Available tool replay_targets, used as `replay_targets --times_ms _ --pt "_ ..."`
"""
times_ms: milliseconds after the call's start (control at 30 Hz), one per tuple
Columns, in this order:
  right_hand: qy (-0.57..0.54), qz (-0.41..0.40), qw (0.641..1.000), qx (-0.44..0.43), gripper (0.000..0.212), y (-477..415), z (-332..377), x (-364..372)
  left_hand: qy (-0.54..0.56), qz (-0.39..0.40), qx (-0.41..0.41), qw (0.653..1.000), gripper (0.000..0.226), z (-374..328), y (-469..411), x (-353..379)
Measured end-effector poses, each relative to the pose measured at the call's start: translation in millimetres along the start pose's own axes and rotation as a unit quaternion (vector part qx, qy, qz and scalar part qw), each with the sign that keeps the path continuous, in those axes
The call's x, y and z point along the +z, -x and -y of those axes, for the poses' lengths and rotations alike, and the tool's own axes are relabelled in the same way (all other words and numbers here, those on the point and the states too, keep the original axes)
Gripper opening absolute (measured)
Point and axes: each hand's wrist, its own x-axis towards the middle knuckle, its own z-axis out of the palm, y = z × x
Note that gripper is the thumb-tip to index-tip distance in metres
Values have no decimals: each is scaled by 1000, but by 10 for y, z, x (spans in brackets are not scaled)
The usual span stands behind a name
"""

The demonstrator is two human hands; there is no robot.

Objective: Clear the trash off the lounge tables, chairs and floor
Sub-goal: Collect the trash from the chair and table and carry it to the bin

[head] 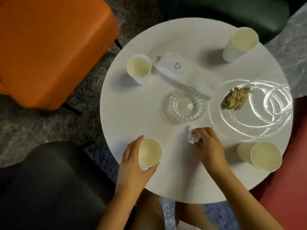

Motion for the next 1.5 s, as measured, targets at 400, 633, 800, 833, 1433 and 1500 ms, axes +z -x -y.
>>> replay_targets --times_ms 400,633,800,833,1433,1500 --pt "-62 -105 985 -125 20 -115 973 -194 34 117 51 991 73 -357 -815 10" --pt "-21 -131 986 -104 29 -215 975 -270 20 119 94 988 79 -550 -1036 -37" --pt "-60 -256 964 34 29 -499 613 -418 4 97 133 986 78 -570 -1106 -53" --pt "-44 -265 960 84 33 -597 480 -440 1 93 139 986 78 -562 -1122 -63" --pt "-181 -150 970 -64 24 -720 873 -425 -31 67 124 990 80 -525 -1333 -138" --pt "-161 -69 978 -113 18 -669 1049 -360 -16 79 105 991 79 -530 -1342 -140"
